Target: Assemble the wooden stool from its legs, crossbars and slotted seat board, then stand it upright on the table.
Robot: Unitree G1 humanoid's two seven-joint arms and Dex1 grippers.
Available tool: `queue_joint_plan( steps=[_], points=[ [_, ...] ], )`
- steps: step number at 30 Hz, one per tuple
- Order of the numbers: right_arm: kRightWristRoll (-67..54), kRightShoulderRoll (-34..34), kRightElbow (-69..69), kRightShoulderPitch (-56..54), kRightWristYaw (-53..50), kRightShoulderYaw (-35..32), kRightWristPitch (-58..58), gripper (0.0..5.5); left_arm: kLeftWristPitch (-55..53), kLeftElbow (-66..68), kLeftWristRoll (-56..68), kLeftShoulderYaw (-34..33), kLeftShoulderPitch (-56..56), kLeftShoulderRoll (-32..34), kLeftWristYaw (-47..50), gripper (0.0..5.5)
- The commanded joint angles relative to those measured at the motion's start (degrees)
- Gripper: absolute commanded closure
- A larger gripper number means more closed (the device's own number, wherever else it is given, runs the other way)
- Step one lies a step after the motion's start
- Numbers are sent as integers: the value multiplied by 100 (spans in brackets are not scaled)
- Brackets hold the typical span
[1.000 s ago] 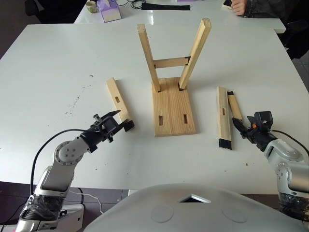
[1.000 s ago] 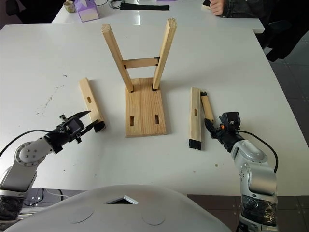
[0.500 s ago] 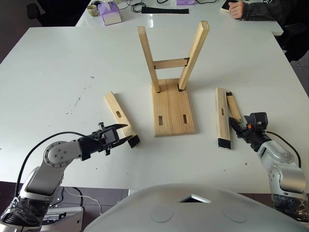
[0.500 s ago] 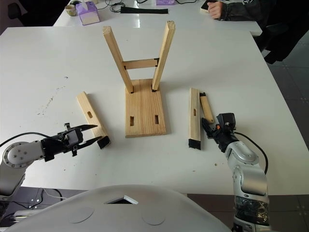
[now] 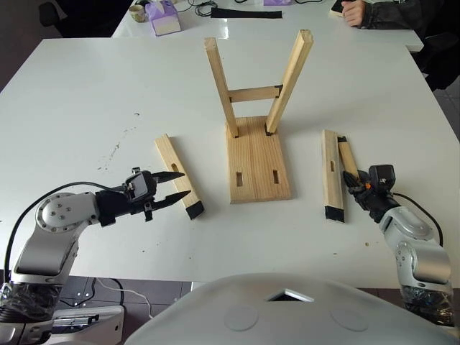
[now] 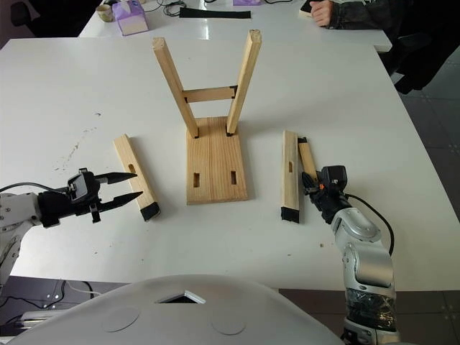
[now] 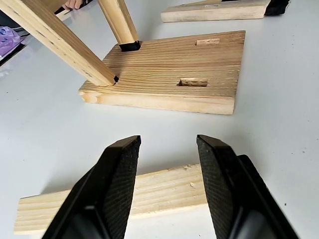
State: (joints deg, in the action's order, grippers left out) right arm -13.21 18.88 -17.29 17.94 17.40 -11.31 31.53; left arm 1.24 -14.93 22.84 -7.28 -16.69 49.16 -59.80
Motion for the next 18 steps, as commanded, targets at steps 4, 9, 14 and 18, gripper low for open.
queue_joint_plan(
  steps=[4, 9, 14, 18],
  points=[
    [-129, -6, 73, -205, -47, -269, -75, 420, -1242, -574, 1027, -365, 793, -359, 748, 339],
    [-476, 321, 78, -849, 262, -797, -316, 420, -2137, -1141, 1553, -363, 1207, -699, 1558, 339],
    [-2262, 1045, -1013, -1805, 1592, -1039, 182, 420, -3098, -1748, 3301, -496, 1583, -834, 1615, 299],
    [-3941, 1732, -1371, -2444, 2457, -963, 1074, 420, -3545, -1752, 4228, -385, 2137, -965, 1768, 251]
  ],
)
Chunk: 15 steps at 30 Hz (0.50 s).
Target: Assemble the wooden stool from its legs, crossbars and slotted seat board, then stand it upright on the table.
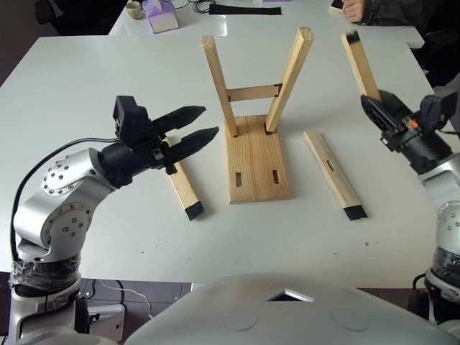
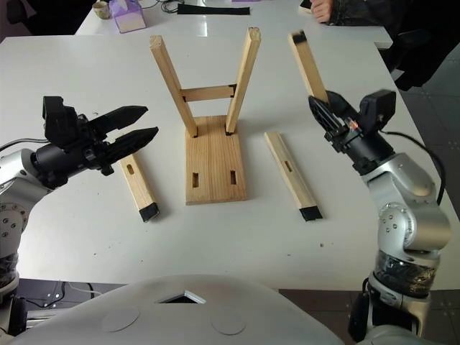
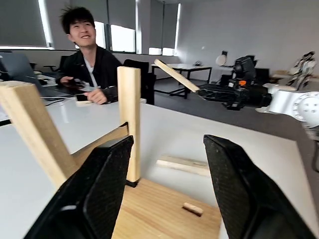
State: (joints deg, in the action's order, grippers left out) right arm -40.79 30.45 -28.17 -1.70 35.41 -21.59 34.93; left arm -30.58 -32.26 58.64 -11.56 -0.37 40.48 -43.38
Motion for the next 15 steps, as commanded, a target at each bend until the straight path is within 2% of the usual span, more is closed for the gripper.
queue_joint_plan(
  steps=[1, 4, 7, 10, 15],
  points=[
    [-1549, 744, -280, -632, 880, 110, 940, 420, -403, 65, 734, 99, 724, -193, 204, 251],
    [-2299, 1058, -190, -1081, 1296, 294, 1359, 420, -521, 268, 1027, 214, 1234, -463, 377, 251],
    [-2833, 1033, -82, -1541, 1287, 498, 1579, 420, -713, 322, 1493, 264, 1480, -627, 397, 251],
    [-2940, 959, 3, -1863, 1252, 798, 1633, 420, -890, 276, 1908, 204, 1491, -584, 164, 251],
    [-3022, 959, -80, -1915, 1379, 1164, 1690, 420, -1041, 431, 1810, 301, 1707, -532, -52, 251]
  ],
)
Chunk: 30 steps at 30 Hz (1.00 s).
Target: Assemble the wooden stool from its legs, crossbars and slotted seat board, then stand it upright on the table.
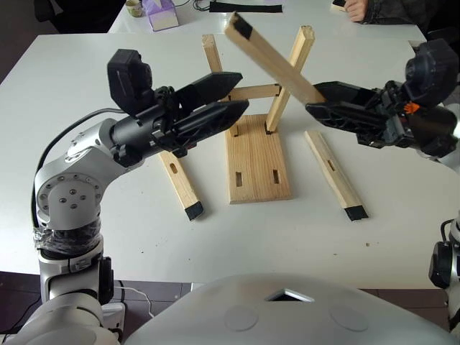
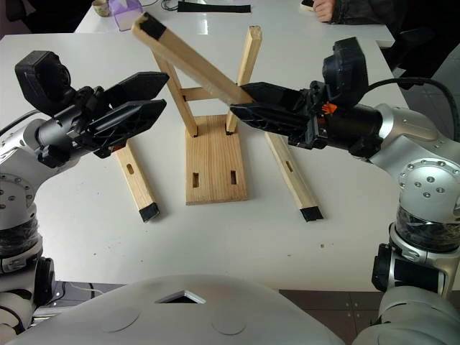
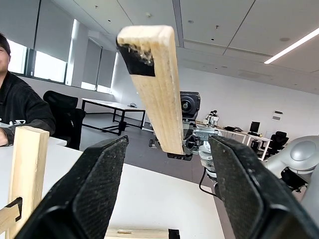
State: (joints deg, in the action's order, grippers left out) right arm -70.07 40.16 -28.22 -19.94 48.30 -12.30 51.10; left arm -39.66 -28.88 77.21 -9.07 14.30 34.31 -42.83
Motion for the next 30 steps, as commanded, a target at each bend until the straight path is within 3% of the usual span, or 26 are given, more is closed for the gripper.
queue_joint_plan(
  steps=[1, 21, 30],
  points=[
    [-46, -27, -88, -80, 138, 335, 65, 420, -135, 98, -78, 55, 277, 87, -148, 251],
    [432, -35, 220, -377, 563, 807, -64, 420, -188, -52, -427, 218, 388, -7, -676, 251],
    [765, -7, 274, -434, 832, 970, -88, 420, -106, -218, -613, 265, 326, -103, -755, 377]
  ],
)
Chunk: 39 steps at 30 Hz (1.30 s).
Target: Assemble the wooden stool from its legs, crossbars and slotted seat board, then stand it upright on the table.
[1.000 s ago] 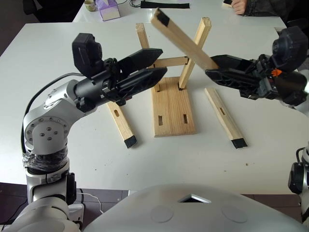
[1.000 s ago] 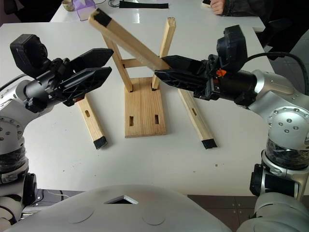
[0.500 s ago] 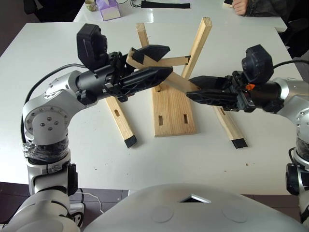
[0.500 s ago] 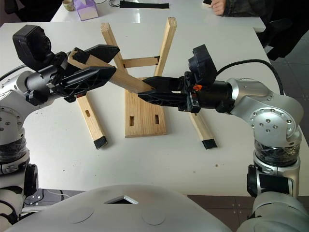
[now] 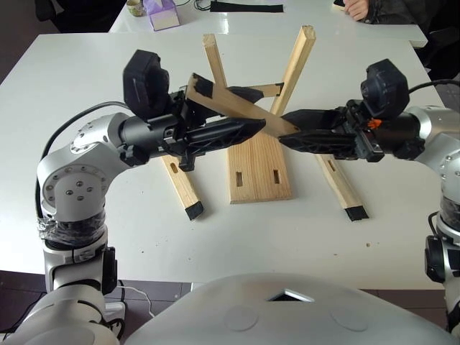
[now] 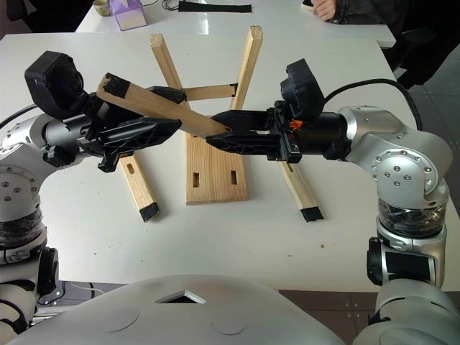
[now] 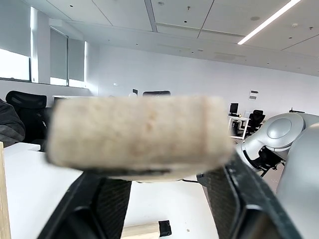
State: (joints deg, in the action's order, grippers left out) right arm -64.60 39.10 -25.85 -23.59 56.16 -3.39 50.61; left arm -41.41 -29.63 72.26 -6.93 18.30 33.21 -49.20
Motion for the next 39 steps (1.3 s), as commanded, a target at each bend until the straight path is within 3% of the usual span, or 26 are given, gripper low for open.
queue_joint_plan(
  steps=[1, 3, 15, 16, 20, 25, 30, 34, 39],
  points=[
    [236, 104, 43, -67, 64, 79, -43, 420, 84, -145, -164, 48, -107, 29, -159, 392],
    [245, 111, 62, -90, 79, 60, -40, 420, 118, -145, -265, 35, -192, 84, -255, 418],
    [740, 303, -126, 39, 370, 238, -192, 420, 442, -19, -914, 115, -328, 136, -548, 419],
    [825, 312, -121, 101, 377, 273, -236, 383, 448, 0, -899, 101, -288, 100, -514, 419],
    [1331, 486, -49, 316, 584, 460, -500, 332, 471, 69, -946, 19, -242, 135, -510, 419],
    [1648, 521, 187, 654, 445, 101, -812, 332, 491, 280, -1171, -838, -826, 949, -951, 419],
    [1735, 502, -233, 1638, -59, -704, -1039, 332, 1150, 1036, -2628, -1350, -1531, 2014, -1588, 419],
    [1981, 253, -779, 2518, -616, -952, -1269, 332, 1384, 1215, -3571, -964, -1576, 2309, -1429, 419],
    [2539, 3, -1030, 3056, -1060, -587, -1630, 332, 1556, 1281, -4282, -400, -1586, 2416, -1472, 419]
  ],
)
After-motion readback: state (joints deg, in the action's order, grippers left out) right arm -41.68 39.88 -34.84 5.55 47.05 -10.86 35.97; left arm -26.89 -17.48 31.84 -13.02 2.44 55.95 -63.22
